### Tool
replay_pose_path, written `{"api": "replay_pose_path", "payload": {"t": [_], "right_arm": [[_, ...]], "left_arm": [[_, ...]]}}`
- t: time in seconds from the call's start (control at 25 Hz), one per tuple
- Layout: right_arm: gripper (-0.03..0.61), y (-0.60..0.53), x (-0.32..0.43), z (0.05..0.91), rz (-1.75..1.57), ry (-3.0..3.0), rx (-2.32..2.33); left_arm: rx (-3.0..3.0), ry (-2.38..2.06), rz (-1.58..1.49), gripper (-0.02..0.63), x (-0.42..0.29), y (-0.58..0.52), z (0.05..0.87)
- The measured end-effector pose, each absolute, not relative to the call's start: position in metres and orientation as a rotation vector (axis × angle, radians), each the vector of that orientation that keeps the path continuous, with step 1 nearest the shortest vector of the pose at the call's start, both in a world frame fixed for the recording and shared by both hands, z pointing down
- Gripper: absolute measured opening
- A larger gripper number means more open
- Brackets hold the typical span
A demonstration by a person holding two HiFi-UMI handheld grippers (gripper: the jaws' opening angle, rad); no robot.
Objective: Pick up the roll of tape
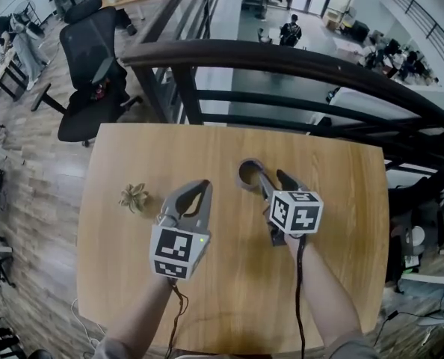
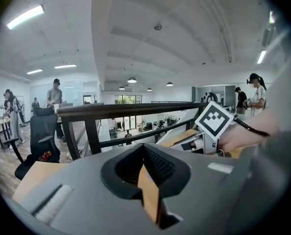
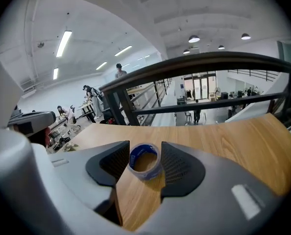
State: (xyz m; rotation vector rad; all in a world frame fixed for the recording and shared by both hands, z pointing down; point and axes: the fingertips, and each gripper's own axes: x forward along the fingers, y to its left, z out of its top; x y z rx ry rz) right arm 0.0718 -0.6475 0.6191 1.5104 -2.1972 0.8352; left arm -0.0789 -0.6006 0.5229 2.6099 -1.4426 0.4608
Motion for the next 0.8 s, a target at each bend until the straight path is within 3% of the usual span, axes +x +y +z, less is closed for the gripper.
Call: {"api": "replay_pose_path", "payload": {"t": [0.6,0.8], "right_arm": [[0.193,-0.674,0.066,0.706,0.988,-2.075,1.486],[0.152,-0.673,0.061,0.704,0.958,-2.058,1.474]], "left_arm": [[2.523,-1.361,0.545,0.002,-0.085,-0.613,0.587],[2.516,-1.357,0.55,0.002,-0.088,-0.61,0.588]]}}
